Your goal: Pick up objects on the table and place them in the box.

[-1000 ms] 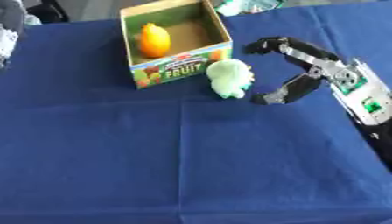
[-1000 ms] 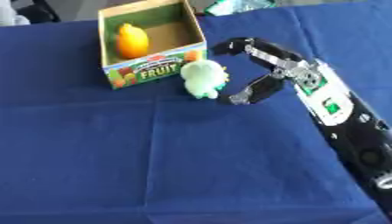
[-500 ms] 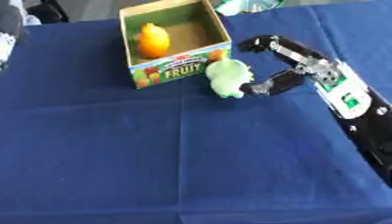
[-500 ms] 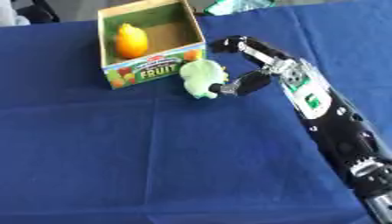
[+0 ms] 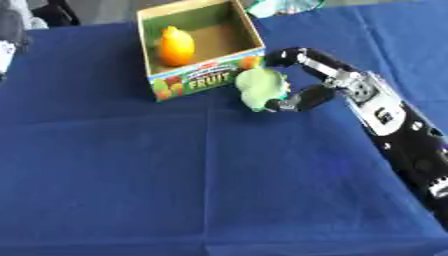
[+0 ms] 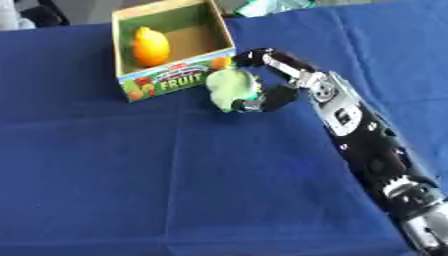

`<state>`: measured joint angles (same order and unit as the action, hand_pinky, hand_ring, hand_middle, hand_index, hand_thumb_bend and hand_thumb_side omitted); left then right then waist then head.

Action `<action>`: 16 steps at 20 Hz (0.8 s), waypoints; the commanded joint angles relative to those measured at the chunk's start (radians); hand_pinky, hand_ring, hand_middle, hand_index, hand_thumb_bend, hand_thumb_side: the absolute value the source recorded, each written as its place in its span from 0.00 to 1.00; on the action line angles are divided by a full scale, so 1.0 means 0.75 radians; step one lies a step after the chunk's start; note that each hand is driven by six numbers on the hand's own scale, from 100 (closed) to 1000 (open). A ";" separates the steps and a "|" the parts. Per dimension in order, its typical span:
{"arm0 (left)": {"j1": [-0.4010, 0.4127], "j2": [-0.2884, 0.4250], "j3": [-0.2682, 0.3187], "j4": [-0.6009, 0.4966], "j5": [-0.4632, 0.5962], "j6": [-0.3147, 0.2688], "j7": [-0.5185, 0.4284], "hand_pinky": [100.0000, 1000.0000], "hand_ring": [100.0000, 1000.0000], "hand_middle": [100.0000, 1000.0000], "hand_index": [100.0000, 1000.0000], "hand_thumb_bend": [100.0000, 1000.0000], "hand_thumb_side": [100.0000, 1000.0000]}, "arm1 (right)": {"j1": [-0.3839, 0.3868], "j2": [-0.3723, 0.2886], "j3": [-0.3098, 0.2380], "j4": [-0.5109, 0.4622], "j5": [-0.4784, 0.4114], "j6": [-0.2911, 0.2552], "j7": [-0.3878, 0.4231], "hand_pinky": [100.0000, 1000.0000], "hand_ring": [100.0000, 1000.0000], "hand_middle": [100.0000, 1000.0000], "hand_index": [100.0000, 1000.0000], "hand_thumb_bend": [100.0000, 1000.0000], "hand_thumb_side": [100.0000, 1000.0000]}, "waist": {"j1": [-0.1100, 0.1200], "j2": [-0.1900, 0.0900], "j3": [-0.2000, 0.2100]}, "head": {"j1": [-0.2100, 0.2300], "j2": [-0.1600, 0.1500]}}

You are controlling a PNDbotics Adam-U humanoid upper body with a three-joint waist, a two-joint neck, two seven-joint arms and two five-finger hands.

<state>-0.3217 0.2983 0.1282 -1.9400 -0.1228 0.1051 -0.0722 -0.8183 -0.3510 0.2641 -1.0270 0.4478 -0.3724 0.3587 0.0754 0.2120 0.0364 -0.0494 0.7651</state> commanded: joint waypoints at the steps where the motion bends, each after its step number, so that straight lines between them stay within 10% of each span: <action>1: -0.016 0.015 0.000 -0.017 0.002 -0.001 -0.008 0.59 0.57 0.65 0.78 0.36 0.58 | -0.029 0.001 -0.011 0.015 0.035 -0.014 0.000 0.86 0.84 0.77 0.90 0.48 0.35 | -0.001 -0.017 0.003 | -0.005 0.006; 11: -0.017 0.012 -0.002 -0.020 0.002 0.000 -0.010 0.59 0.57 0.65 0.78 0.35 0.57 | -0.030 0.012 0.000 0.014 0.159 -0.059 -0.005 0.82 0.75 0.69 0.85 0.46 0.32 | -0.004 -0.017 0.007 | -0.008 0.006; 16: -0.018 0.011 -0.002 -0.021 0.002 0.001 -0.010 0.59 0.57 0.65 0.78 0.35 0.57 | -0.031 0.013 -0.010 0.009 0.176 -0.039 -0.084 0.75 0.62 0.48 0.68 0.26 0.18 | -0.007 -0.018 0.008 | -0.007 0.006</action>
<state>-0.3221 0.2979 0.1258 -1.9399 -0.1225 0.1062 -0.0785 -0.8243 -0.3360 0.2641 -1.0099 0.5700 -0.4055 0.3107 0.0718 0.2134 0.0411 -0.0544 0.7651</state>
